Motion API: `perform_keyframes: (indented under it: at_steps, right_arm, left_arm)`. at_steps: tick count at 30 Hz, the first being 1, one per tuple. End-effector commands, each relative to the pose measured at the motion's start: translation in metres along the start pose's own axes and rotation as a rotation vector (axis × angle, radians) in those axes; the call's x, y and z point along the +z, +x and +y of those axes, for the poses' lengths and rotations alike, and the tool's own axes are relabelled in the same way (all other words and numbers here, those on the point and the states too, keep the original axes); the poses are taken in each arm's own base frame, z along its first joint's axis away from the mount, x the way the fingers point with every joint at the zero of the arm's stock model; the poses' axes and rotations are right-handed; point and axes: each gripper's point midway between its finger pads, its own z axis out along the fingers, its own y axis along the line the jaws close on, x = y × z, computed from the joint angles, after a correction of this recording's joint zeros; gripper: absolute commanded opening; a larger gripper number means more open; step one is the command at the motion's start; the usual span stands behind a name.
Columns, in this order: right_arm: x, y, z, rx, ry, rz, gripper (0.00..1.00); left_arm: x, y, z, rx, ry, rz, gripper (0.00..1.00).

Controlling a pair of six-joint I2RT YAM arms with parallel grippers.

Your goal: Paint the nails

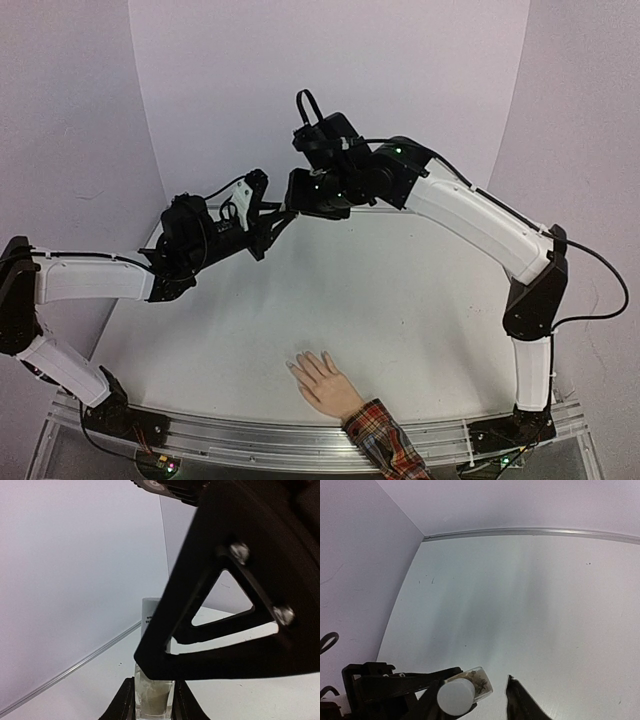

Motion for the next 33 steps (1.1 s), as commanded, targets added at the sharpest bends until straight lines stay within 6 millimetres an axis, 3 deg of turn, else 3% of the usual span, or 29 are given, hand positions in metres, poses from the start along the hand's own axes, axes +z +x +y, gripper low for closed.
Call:
perform_keyframes:
  at_steps: [1,6,12,17,21,23,27,33]
  right_arm:
    - [-0.042,-0.023,0.001,-0.042,-0.029,-0.035,0.58]
    - [-0.074,-0.031,0.006,-0.071,-0.114,-0.027,0.79]
    - [-0.136,-0.014,0.029,-0.246,-0.400,0.064,0.83]
    - [-0.172,0.015,0.028,-0.580,-0.728,0.106,0.82]
    - [-0.201,0.012,0.033,-0.673,-1.016,0.085,0.79]
    - [-0.208,0.007,0.035,-0.708,-1.092,0.059,0.78]
    - [-0.221,0.005,0.049,-0.751,-1.244,0.042,0.76]
    - [-0.204,-0.003,0.070,-0.749,-1.358,0.046,0.65]
  left_arm:
    - [-0.006,-0.047,0.011,-0.002,-0.044,-0.167,0.00]
    - [-0.013,-0.035,0.012,-0.036,-0.065,-0.155,0.00]
    - [-0.018,-0.037,0.009,-0.069,-0.045,-0.147,0.00]
    - [-0.044,-0.073,-0.034,-0.149,0.260,-0.224,0.00]
    - [-0.077,-0.108,-0.079,-0.176,0.608,-0.246,0.00]
    - [-0.088,-0.117,-0.093,-0.204,0.723,-0.230,0.00]
    - [-0.097,-0.127,-0.101,-0.222,0.800,-0.238,0.00]
    - [-0.088,-0.126,-0.105,-0.230,0.871,-0.217,0.00]
